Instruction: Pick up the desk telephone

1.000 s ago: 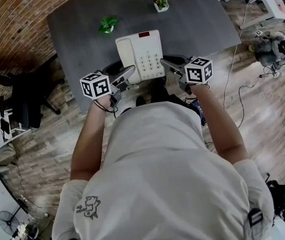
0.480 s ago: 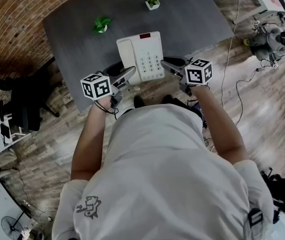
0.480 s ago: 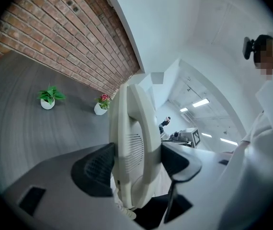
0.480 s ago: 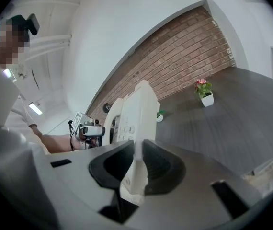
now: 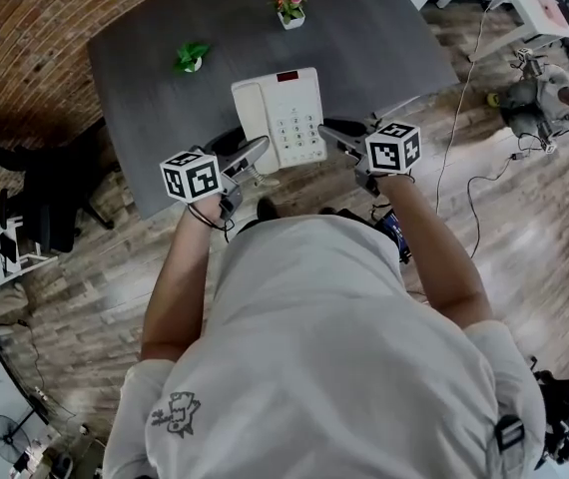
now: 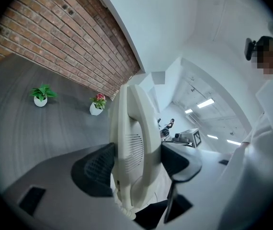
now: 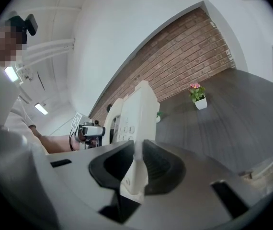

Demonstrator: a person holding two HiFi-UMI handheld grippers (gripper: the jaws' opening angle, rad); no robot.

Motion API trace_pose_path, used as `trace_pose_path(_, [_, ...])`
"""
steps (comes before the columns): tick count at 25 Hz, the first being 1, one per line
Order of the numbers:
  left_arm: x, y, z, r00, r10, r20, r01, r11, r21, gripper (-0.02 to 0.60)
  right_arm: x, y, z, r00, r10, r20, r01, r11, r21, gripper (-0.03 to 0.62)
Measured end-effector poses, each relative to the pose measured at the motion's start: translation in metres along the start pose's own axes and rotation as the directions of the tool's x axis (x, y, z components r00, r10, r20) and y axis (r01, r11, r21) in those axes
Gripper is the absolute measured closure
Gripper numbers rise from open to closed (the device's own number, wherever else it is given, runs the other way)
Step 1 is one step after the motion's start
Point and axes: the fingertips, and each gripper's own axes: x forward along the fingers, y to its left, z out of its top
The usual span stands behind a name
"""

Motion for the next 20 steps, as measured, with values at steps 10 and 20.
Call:
trace_pose_path(10, [0.047, -0.055, -0.039, 0.997, 0.063, 0.034, -0.063, 0.998, -0.003, 0.261, -0.071, -0.027, -0.023, 0.998, 0.066, -0.024, -0.067, 0.998, -0.012, 0.528])
trace_pose_path(20, [0.063, -0.098, -0.1, 0.993, 0.117, 0.025, -0.116, 0.992, -0.049, 0.262, -0.122, -0.029, -0.068, 0.992, 0.114, -0.049, -0.114, 0.994, 0.005, 0.528])
